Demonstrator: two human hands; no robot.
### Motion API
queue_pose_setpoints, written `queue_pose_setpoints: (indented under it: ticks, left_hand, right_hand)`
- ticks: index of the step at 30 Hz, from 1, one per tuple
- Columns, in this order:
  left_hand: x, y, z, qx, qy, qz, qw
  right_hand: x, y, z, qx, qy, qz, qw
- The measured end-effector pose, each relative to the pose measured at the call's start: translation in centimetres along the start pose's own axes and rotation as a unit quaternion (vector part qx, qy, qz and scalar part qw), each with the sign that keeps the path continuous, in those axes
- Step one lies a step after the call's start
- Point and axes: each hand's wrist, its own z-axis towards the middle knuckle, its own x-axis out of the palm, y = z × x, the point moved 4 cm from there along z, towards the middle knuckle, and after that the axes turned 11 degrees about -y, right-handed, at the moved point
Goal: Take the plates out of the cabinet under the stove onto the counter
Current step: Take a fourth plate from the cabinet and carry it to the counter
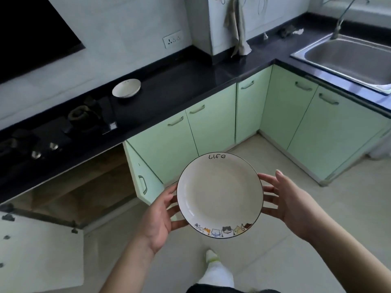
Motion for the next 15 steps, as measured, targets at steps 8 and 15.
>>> queue_pose_setpoints:
  ticks: [8,15]
  left_hand:
    - [-1.8,-4.2,9.1,-0.005,-0.04,-0.031,0.999]
    - [-1.0,-10.0,17.0,0.005,0.002,-0.023,1.0]
  right_hand:
    - [7.8,4.7,7.7,0.0,0.013,-0.051,0.999]
    - [11.6,8.5,13.6,0.007,-0.002,-0.033,0.999]
